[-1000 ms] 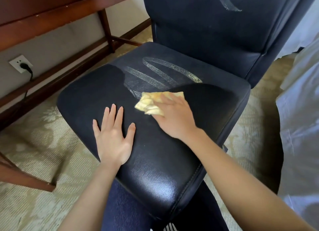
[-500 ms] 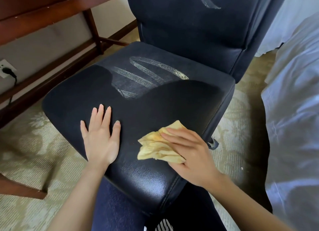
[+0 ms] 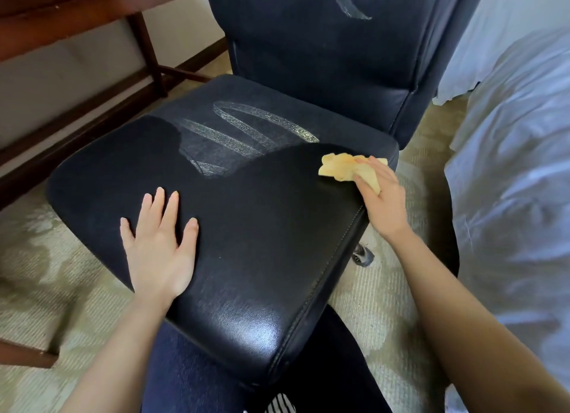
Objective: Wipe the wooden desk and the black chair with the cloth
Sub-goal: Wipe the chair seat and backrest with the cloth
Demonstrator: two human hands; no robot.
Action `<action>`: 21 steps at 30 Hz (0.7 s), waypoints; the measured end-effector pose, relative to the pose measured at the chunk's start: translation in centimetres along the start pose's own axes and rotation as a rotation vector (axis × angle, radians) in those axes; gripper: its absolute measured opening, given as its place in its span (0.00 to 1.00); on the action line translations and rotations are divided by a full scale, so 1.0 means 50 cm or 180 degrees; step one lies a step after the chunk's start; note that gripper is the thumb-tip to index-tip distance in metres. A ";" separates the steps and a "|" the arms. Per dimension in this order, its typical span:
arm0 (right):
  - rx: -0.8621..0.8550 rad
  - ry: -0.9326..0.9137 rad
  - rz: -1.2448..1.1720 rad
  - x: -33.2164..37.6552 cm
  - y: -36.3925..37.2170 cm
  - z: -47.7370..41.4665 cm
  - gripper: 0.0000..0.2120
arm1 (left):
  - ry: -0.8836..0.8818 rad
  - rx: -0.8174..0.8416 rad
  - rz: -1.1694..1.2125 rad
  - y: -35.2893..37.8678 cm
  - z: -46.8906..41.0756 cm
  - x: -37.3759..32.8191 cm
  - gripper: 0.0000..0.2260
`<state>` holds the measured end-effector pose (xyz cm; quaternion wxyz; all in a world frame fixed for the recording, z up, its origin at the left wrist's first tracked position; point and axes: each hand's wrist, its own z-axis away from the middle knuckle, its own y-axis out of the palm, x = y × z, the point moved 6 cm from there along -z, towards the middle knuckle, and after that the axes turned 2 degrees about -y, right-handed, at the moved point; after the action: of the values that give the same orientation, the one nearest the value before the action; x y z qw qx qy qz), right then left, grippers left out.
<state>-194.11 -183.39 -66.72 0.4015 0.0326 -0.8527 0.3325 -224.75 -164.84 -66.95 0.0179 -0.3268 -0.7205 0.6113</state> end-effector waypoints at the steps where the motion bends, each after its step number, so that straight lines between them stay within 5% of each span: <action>1: -0.0008 0.0084 -0.0012 -0.006 0.001 -0.015 0.14 | 0.0005 -0.0001 -0.0006 0.000 0.001 -0.002 0.22; 9: 0.0047 0.0726 0.0241 -0.056 0.002 -0.112 0.15 | -0.0071 -0.0115 0.0012 0.001 0.015 -0.017 0.23; 18: 0.0235 0.0322 0.0483 0.047 0.022 0.042 0.19 | -0.0130 -0.0173 -0.0073 0.008 0.019 -0.019 0.23; 21: 0.0388 -0.0278 0.0374 0.116 0.023 0.124 0.20 | -0.0124 -0.0202 -0.0064 0.009 0.019 -0.020 0.23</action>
<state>-202.53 -184.95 -66.09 0.3410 0.0213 -0.8480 0.4051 -224.14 -166.13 -67.20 -0.0004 -0.3079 -0.7430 0.5942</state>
